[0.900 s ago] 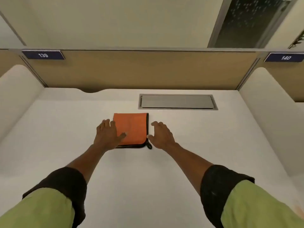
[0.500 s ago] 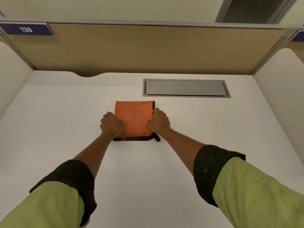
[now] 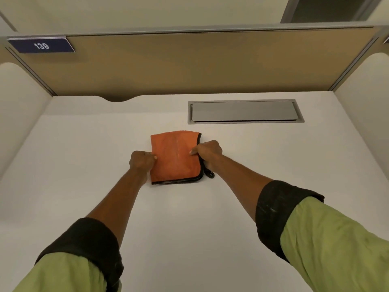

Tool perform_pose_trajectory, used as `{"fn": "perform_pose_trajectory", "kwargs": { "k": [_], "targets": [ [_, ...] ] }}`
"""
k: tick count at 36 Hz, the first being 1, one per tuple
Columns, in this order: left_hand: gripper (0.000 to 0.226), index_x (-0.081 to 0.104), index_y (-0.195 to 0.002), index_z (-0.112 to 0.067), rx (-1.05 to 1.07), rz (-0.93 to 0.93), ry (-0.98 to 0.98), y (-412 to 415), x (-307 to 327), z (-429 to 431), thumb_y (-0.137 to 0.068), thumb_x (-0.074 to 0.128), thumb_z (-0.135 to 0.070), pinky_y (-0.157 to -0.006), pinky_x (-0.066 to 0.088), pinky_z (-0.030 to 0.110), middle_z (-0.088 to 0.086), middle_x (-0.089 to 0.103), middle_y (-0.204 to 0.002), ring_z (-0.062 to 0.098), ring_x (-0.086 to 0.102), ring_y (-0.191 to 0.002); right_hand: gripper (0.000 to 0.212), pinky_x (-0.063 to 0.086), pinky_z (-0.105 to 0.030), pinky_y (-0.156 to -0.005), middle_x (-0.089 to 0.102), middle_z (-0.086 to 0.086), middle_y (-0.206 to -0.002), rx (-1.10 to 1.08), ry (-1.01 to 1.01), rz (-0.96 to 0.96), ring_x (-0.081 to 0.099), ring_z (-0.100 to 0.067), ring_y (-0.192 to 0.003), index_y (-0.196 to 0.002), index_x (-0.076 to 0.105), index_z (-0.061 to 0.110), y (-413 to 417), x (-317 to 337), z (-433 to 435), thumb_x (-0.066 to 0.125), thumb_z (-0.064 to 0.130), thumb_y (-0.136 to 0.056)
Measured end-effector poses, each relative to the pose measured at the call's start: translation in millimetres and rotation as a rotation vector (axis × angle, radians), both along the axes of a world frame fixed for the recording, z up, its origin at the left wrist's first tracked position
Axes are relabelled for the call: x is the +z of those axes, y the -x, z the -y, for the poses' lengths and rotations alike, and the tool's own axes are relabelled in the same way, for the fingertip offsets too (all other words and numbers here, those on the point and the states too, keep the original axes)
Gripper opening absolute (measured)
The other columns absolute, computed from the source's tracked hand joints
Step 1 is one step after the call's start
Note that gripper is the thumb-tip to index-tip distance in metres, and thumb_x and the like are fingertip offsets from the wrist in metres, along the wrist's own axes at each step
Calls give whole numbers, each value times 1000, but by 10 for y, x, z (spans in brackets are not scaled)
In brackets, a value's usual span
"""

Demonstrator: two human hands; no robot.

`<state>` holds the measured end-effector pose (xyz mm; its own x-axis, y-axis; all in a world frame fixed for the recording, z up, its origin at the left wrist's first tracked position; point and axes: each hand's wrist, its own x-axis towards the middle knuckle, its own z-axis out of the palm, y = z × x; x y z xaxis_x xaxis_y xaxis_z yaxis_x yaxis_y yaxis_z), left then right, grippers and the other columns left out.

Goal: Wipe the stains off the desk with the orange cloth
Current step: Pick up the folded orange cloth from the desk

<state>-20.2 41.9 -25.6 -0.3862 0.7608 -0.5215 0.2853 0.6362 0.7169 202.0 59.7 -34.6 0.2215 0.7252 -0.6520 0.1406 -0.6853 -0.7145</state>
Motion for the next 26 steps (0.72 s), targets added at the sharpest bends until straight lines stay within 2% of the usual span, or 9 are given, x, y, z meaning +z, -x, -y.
{"fn": "perform_pose_trajectory", "kwargs": {
  "k": [3,6,9,13,15,18,21,23,26],
  "targets": [
    [2,74,-99,-4,8,52,-11,21,101,49,-98,73,-4,-93,43,37,11,68,-111,30,59,-107,39,65,-41,-78,78,-9,-97,-25,-25,-99,75,-28,-91,-97,75,3,-134,145,117,90,8,-61],
    [2,73,-98,-6,3,96,-54,-1,212,106,-98,73,-4,-98,44,41,10,67,-110,29,59,-109,40,57,-31,-67,77,-9,-103,-59,-87,-166,73,-28,-96,-103,73,1,-303,296,247,90,2,-66],
    [15,72,-87,-12,-8,179,-84,-43,306,186,-97,74,-2,-109,44,45,6,70,-103,28,61,-113,41,51,-26,-68,75,-5,-104,-86,-163,-189,69,-23,-98,-104,73,5,-479,397,369,92,1,-67],
    [19,76,-87,-15,-33,240,-124,-131,364,359,-92,76,2,-113,44,46,9,75,-107,30,65,-117,60,54,-45,-102,75,-7,-112,-123,-213,-154,67,-28,-113,-113,69,20,-756,440,514,96,6,-60],
    [17,79,-90,-15,-51,274,-135,-202,381,466,-91,77,2,-115,44,48,8,77,-105,30,66,-119,63,50,-48,-108,80,-8,-102,-103,-253,-147,71,-26,-109,-116,68,24,-908,483,635,95,6,-62],
    [14,80,-93,-13,-88,300,-182,-382,410,637,-91,78,1,-107,46,41,4,78,-99,28,67,-114,65,54,-39,-99,80,-9,-92,-18,-377,-86,76,-22,-97,-124,67,31,-1123,587,894,92,5,-70],
    [13,81,-102,-10,-130,269,-263,-586,387,805,-90,82,-4,-99,46,36,7,79,-105,27,69,-115,64,55,-25,-84,78,-12,-93,86,-456,32,76,-22,-94,-128,68,36,-1338,672,1213,88,4,-76],
    [18,81,-104,-16,-159,234,-315,-713,339,909,-88,86,-8,-101,46,36,4,78,-119,24,67,-124,62,58,-29,-80,77,-5,-92,153,-450,140,74,-20,-92,-126,70,35,-1497,667,1435,90,8,-74],
    [21,80,-98,-26,-270,169,-401,-910,308,1056,-85,88,-11,-101,45,34,-13,69,-139,20,63,-128,61,57,-36,-91,75,3,-97,211,-422,332,69,-15,-96,-124,72,32,-1733,608,1783,95,19,-69]
  ]
}}
